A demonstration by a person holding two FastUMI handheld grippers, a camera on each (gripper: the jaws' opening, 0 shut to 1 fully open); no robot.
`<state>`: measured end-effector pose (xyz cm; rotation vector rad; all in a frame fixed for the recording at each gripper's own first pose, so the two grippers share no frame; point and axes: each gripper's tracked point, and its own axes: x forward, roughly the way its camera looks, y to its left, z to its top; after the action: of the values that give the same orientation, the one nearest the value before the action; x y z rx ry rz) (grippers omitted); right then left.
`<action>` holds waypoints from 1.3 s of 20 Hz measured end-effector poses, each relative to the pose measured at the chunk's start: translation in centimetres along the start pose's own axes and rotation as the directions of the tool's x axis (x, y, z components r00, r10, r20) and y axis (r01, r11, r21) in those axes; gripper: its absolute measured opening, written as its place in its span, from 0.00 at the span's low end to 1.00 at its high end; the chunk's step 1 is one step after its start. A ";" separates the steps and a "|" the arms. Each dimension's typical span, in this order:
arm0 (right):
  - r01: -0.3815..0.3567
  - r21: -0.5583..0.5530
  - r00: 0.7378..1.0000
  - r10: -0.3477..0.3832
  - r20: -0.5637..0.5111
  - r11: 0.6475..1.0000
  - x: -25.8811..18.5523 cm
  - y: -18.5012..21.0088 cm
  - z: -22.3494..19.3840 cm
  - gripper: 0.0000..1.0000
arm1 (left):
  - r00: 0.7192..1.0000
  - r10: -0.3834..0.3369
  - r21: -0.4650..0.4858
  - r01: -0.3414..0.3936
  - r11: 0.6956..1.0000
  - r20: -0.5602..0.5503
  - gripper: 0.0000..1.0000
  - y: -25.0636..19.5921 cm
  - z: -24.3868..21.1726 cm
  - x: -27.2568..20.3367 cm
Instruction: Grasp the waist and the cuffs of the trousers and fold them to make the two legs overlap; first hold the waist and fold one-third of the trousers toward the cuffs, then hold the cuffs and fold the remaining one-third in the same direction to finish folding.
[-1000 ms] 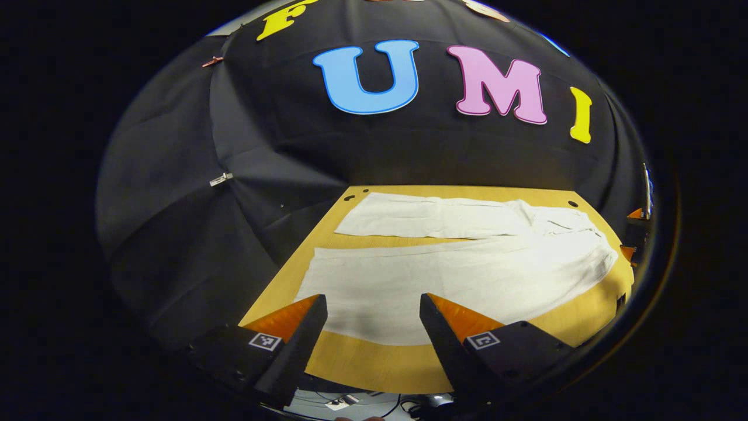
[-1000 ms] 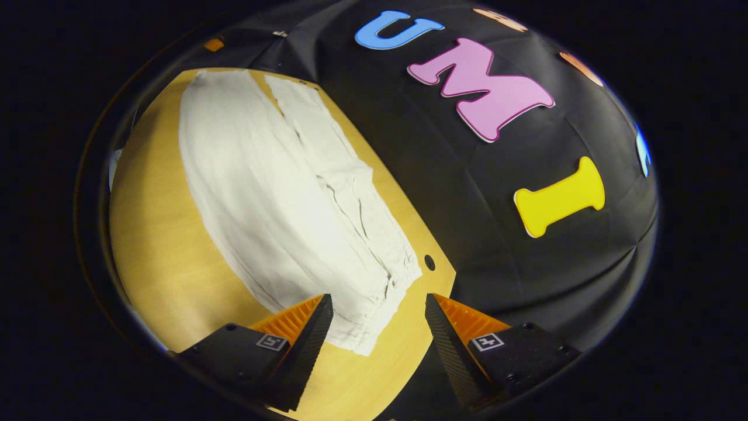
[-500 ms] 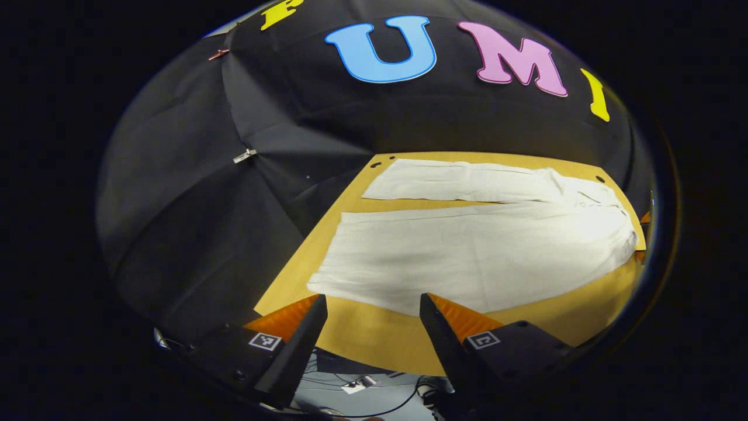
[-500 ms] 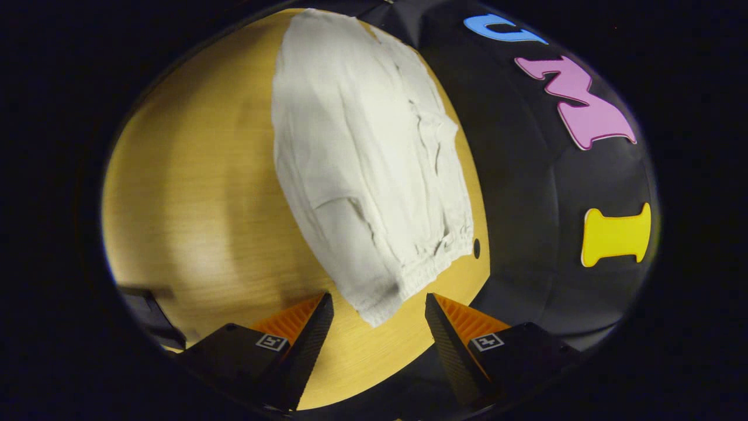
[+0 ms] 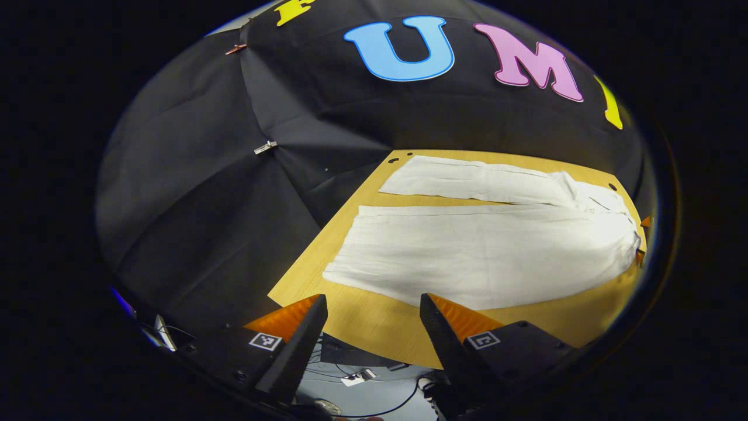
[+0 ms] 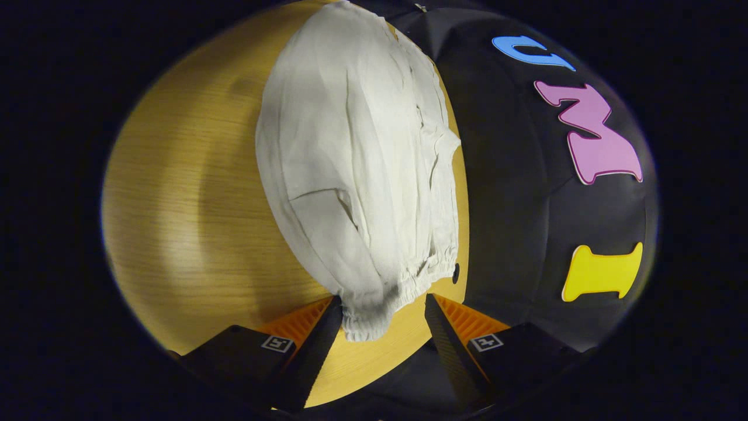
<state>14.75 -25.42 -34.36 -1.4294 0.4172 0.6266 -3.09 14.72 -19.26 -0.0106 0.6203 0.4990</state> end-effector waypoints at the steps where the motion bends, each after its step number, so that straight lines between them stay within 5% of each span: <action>1: -0.027 0.012 0.999 0.027 -0.025 1.000 0.3 0.7 -0.1 0.92 | 1.000 -0.001 0.014 0.001 1.000 0.003 0.99 0.1 -0.1 0.0; 4: -0.089 0.026 0.993 0.091 -0.080 0.996 0.5 2.0 -0.2 0.54 | 1.000 -0.016 0.043 0.016 0.999 0.004 0.99 0.4 0.0 0.9; 5: -0.091 0.017 0.991 0.093 -0.093 0.996 0.2 1.8 0.1 0.48 | 1.000 -0.024 0.057 0.023 0.998 0.006 0.99 0.7 0.1 1.3; 6: -0.103 0.008 0.990 0.103 -0.093 0.995 0.6 1.7 0.1 0.29 | 1.000 -0.023 0.088 0.023 0.996 0.006 0.99 0.9 -0.1 1.9; 9: -0.157 0.021 0.982 0.158 -0.103 0.987 0.2 2.3 0.4 0.15 | 1.000 0.024 0.286 -0.028 0.958 0.016 0.99 3.6 -0.4 4.2; 13: -0.258 -0.051 0.961 0.251 -0.114 0.965 -0.4 2.7 1.2 0.08 | 1.000 -0.002 0.511 -0.007 0.860 0.018 0.98 5.3 -1.1 6.9; 15: -0.286 -0.087 0.953 0.275 -0.124 0.954 -0.8 2.8 1.4 0.08 | 1.000 -0.031 0.621 0.022 0.783 0.004 0.98 6.0 -1.7 8.7; 18: -0.325 -0.110 0.939 0.308 -0.151 0.939 -0.8 2.8 1.2 0.08 | 0.997 -0.072 0.774 0.077 0.628 -0.040 0.98 6.9 -3.5 11.4; 23: -0.335 -0.154 0.936 0.310 -0.165 0.930 -1.0 2.8 1.6 0.08 | 0.995 -0.080 0.955 0.082 0.286 -0.062 0.98 9.7 -4.7 16.3; 26: -0.339 -0.146 0.934 0.315 -0.165 0.929 -1.0 2.7 1.7 0.08 | 0.989 -0.089 0.972 0.133 0.194 -0.118 0.98 10.1 -5.8 18.5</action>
<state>12.10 -23.86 -35.70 -1.5890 0.7383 0.8520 2.09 30.94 -32.91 1.2155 0.8865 -0.1529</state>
